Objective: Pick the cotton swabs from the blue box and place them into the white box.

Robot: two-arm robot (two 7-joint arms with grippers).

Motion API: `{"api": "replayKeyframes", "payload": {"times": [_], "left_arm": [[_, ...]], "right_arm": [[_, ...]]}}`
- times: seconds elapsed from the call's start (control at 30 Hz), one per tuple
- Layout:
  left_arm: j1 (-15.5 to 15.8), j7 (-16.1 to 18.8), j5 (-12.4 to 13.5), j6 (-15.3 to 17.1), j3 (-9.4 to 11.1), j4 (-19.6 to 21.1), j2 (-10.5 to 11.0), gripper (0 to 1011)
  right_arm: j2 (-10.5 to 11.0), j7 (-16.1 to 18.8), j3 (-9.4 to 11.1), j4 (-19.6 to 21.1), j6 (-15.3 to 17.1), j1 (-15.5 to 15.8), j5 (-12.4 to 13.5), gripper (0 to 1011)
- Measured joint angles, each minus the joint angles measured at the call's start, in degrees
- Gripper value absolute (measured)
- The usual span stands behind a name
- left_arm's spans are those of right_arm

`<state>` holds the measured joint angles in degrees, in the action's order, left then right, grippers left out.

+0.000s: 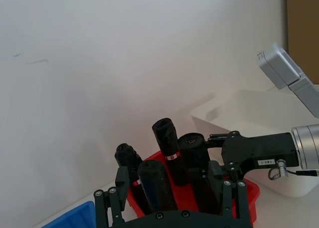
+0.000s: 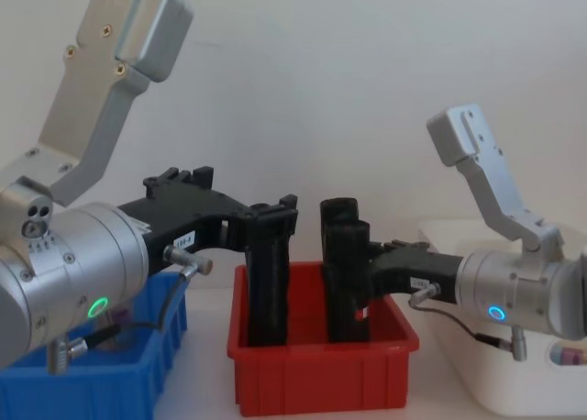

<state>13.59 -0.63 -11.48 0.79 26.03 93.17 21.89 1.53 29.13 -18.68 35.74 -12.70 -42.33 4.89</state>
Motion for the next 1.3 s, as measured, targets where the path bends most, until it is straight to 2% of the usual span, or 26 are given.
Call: {"api": "replayKeyframes", "payload": {"times": [0.23, 0.27, 0.33, 0.57, 0.8, 0.97, 1.0, 1.23, 1.3], "left_arm": [[0.00, 0.00, 0.00, 0.00, 0.00, 0.00, 0.00, 1004], [0.00, 0.00, 0.00, 0.00, 0.00, 0.00, 0.00, 1004], [0.00, 0.00, 0.00, 0.00, 0.00, 0.00, 0.00, 1004], [0.00, 0.00, 0.00, 0.00, 0.00, 0.00, 0.00, 1004], [0.00, 0.00, 0.00, 0.00, 0.00, 0.00, 0.00, 1004], [0.00, 0.00, 0.00, 0.00, 0.00, 0.00, 0.00, 1004], [0.00, 0.00, 0.00, 0.00, 0.00, 0.00, 0.00, 1004], [0.00, 0.00, 0.00, 0.00, 0.00, 0.00, 0.00, 1004], [0.00, 0.00, 0.00, 0.00, 0.00, 0.00, 0.00, 1003]], "right_arm": [[-0.86, 0.20, -0.12, -3.84, -1.52, -2.17, -0.06, 648], [-0.92, 0.21, -0.12, -4.08, -1.62, -2.31, -0.05, 648], [-1.05, 0.25, -0.12, -4.58, -1.87, -2.61, 0.02, 545], [-0.85, 0.27, 0.11, -3.07, -1.74, -2.12, 0.62, 486], [0.10, 0.20, 0.56, 2.67, -0.57, 0.37, 1.89, 452], [1.35, -0.32, 1.08, 10.35, 0.71, 3.52, 3.61, 440], [1.35, -0.32, 1.08, 10.35, 0.71, 3.52, 3.61, 440], [3.13, -2.02, 1.75, 21.05, 2.30, 7.76, 5.61, 439], [3.47, -2.53, 1.88, 23.01, 2.68, 8.53, 5.88, 439]]}}
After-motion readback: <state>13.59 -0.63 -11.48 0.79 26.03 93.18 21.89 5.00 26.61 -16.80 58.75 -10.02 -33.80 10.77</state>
